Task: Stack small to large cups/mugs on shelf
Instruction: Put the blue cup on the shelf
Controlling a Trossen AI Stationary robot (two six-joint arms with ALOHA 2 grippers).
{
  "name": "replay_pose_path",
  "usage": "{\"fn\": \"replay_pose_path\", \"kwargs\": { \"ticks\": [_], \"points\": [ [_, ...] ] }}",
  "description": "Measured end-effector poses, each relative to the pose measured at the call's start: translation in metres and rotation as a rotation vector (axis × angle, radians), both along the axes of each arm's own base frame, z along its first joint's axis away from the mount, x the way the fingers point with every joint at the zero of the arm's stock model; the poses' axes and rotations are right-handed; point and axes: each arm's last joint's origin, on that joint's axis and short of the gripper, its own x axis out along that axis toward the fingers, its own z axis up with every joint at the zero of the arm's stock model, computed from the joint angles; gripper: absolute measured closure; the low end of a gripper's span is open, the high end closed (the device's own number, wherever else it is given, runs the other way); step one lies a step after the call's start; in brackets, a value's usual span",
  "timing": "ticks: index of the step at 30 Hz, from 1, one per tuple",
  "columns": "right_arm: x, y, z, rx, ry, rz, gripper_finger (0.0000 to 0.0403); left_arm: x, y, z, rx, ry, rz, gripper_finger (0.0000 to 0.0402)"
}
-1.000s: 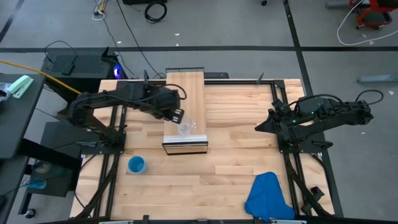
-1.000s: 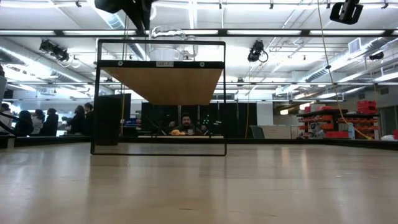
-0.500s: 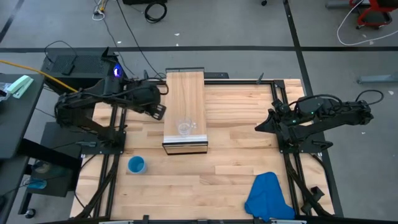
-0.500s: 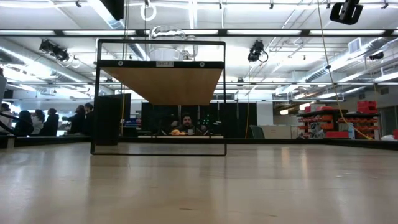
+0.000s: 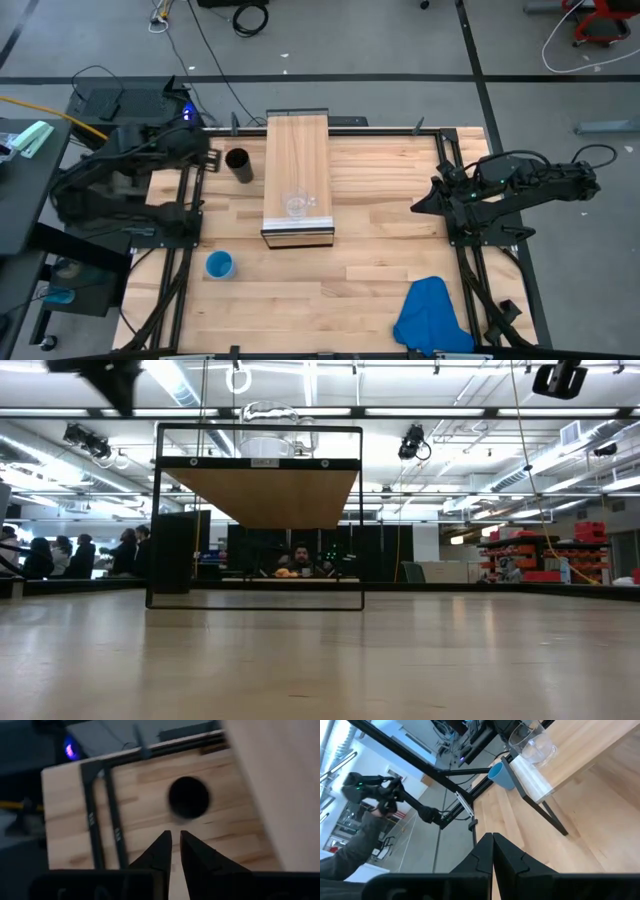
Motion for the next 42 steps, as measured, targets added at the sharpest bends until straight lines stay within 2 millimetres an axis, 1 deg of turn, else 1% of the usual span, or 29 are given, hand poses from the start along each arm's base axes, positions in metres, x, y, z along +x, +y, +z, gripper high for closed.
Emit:
{"fn": "replay_pose_path", "kwargs": {
  "ticks": [4,9,13,16,21,27,32,38,42],
  "points": [
    [0.000,0.000,0.000,0.006,0.001,-0.002,0.0387,-0.037,-0.008,-0.018,-0.022,-0.052,0.067,0.0356],
    [0.000,0.000,0.000,0.043,0.010,-0.014,0.0387,-0.076,-0.028,-0.030,-0.118,-0.219,0.043,0.0364],
    [0.000,0.000,0.000,0.054,0.013,-0.017,0.0387,-0.097,-0.042,-0.042,-0.252,-0.345,-0.031,0.0372],
    [0.000,0.000,0.000,0.059,0.014,-0.023,0.0387,-0.107,-0.050,-0.053,-0.347,-0.401,-0.088,0.0378],
    [0.000,-0.001,0.000,0.068,0.016,-0.061,0.0387,-0.111,-0.058,-0.073,-0.509,-0.433,-0.182,0.0388],
    [0.000,-0.001,0.000,0.079,0.018,-0.066,0.0387,-0.105,-0.061,-0.088,-0.654,-0.411,-0.322,0.0385],
    [0.000,-0.002,0.000,0.101,0.021,-0.107,0.0387,-0.102,-0.062,-0.093,-0.720,-0.406,-0.388,0.0377],
    [0.001,-0.003,0.000,0.093,0.018,-0.138,0.0387,-0.101,-0.062,-0.097,-0.765,-0.389,-0.411,0.0382],
    [0.001,-0.003,0.000,0.087,0.016,-0.150,0.0387,-0.100,-0.063,-0.099,-0.800,-0.380,-0.418,0.0376]
  ]
}}
